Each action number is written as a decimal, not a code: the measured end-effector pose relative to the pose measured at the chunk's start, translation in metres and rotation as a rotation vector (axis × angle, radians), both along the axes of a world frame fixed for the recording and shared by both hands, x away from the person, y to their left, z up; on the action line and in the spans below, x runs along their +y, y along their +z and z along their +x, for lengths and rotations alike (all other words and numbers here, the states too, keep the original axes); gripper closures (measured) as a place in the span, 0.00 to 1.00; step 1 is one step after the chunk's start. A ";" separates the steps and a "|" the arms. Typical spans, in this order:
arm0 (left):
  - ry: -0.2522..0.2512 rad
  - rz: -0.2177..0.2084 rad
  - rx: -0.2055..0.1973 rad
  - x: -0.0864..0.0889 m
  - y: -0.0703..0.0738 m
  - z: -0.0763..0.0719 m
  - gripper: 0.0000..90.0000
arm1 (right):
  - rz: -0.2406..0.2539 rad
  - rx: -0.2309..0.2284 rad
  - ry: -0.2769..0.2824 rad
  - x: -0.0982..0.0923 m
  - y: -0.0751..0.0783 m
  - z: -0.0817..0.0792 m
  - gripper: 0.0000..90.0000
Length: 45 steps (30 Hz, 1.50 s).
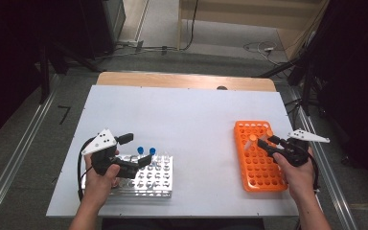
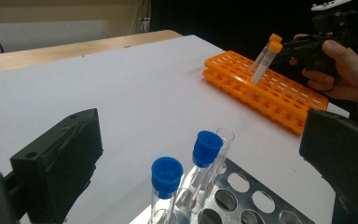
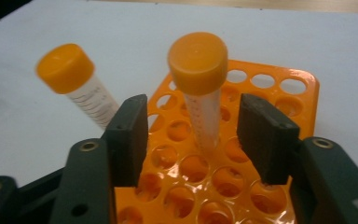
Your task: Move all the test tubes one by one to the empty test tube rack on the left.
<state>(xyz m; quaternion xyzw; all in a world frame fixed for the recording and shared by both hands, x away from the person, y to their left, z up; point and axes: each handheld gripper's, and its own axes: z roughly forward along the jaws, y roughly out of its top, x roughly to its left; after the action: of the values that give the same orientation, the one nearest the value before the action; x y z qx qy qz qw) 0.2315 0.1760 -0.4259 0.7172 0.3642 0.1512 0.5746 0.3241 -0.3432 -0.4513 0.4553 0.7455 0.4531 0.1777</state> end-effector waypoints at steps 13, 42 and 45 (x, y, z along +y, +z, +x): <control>0.005 -0.001 -0.001 -0.002 0.001 -0.001 0.00 | -0.100 0.009 -0.013 0.010 -0.006 0.015 0.73; -0.001 0.004 -0.041 -0.006 0.012 -0.007 0.00 | -0.012 -0.110 0.090 0.002 0.023 -0.037 0.80; -0.002 0.005 -0.043 -0.008 0.012 -0.007 0.00 | 0.002 -0.110 0.126 0.004 0.027 -0.044 0.80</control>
<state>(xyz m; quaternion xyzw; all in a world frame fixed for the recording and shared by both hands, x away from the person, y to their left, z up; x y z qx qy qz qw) 0.2243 0.1677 -0.4139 0.7156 0.3507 0.1666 0.5807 0.2803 -0.3395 -0.4239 0.3822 0.7614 0.4884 0.1890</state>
